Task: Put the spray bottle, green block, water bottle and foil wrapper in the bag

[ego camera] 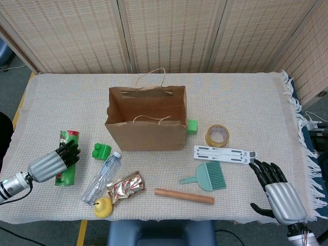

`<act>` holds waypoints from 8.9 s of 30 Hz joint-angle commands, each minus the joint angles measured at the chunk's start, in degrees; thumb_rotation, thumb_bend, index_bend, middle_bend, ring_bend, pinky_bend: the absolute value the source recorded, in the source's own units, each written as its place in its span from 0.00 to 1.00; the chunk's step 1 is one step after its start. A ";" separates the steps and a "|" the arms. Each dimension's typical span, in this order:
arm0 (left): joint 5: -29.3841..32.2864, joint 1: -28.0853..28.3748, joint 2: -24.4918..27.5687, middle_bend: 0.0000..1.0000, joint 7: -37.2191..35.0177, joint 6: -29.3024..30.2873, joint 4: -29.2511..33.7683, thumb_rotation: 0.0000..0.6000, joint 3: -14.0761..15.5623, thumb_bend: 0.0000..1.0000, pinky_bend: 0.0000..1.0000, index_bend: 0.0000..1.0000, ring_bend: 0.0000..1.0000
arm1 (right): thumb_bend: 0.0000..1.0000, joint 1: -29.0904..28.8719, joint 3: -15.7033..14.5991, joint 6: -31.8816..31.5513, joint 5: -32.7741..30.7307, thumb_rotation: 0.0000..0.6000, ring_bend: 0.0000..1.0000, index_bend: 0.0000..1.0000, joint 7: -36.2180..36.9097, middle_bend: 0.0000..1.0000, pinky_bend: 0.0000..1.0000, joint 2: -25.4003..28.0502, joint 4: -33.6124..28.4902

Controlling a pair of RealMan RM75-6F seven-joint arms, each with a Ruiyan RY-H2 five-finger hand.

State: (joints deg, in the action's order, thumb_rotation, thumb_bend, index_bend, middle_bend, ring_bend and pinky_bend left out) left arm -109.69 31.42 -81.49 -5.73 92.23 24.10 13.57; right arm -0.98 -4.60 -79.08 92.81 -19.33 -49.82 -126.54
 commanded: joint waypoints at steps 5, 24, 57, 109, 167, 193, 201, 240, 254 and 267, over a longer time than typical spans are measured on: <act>26.66 -2.40 1.78 0.66 -9.66 -3.74 26.37 1.00 -22.35 0.64 0.80 0.59 0.62 | 0.06 0.13 -0.42 -0.02 0.97 1.00 0.00 0.00 0.44 0.00 0.00 0.23 -0.12; 64.25 4.07 11.86 0.65 -12.17 -17.84 90.08 1.00 -52.79 0.66 0.81 0.59 0.62 | 0.06 -0.14 -0.63 0.82 1.01 1.00 0.00 0.00 0.71 0.00 0.00 0.36 -0.16; 59.93 16.28 4.06 0.00 5.51 -26.16 91.84 1.00 -40.74 0.42 0.16 0.00 0.00 | 0.06 -1.37 -0.67 2.98 -0.98 1.00 0.00 0.00 0.89 0.00 0.00 0.17 0.63; 48.33 0.72 20.14 0.06 0.61 -18.44 89.78 1.00 -34.38 0.53 0.21 0.15 0.03 | 0.06 -2.12 -1.10 4.11 -1.68 1.00 0.00 0.00 0.16 0.00 0.00 -0.21 0.58; 45.52 14.07 9.25 0.00 38.89 -54.96 60.89 1.00 -17.82 0.36 0.15 0.00 0.00 | 0.06 -3.47 -0.84 6.32 -5.67 1.00 0.00 0.00 -0.54 0.00 0.00 -0.53 0.75; 46.27 16.03 3.27 0.57 39.59 -47.95 56.66 1.00 -12.10 0.60 0.68 0.58 0.49 | 0.06 -4.38 -0.65 7.03 -7.70 1.00 0.00 0.00 -0.44 0.00 0.00 -0.59 0.52; 44.28 14.12 7.24 0.63 35.77 -43.91 56.59 1.00 -13.29 0.61 0.75 0.63 0.54 | 0.06 -4.25 -0.97 6.74 -6.83 1.00 0.00 0.00 -0.07 0.00 0.00 -0.39 0.26; 75.78 13.53 7.91 0.63 13.06 -22.07 91.55 1.00 -52.42 0.64 0.71 0.64 0.55 | 0.06 -3.48 -2.09 6.18 -3.60 1.00 0.00 0.00 0.83 0.00 0.00 0.54 -0.08; 60.63 22.86 -1.59 0.57 22.50 -25.11 74.77 1.00 -40.35 0.59 0.62 0.57 0.47 | 0.06 -3.64 -2.05 6.33 -3.66 1.00 0.00 0.00 1.90 0.00 0.00 1.41 -0.51; 60.73 22.83 1.49 0.08 25.12 -27.61 76.46 1.00 -37.65 0.40 0.17 0.11 0.01 | 0.06 -3.46 -1.94 6.00 -3.76 1.00 0.00 0.00 2.04 0.00 0.00 1.51 -0.28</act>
State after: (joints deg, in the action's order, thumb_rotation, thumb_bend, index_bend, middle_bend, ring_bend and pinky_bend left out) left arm -49.02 54.37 -80.13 19.52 64.54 100.43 -24.08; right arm -4.45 -6.55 -73.07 89.04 -17.28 -48.31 -126.82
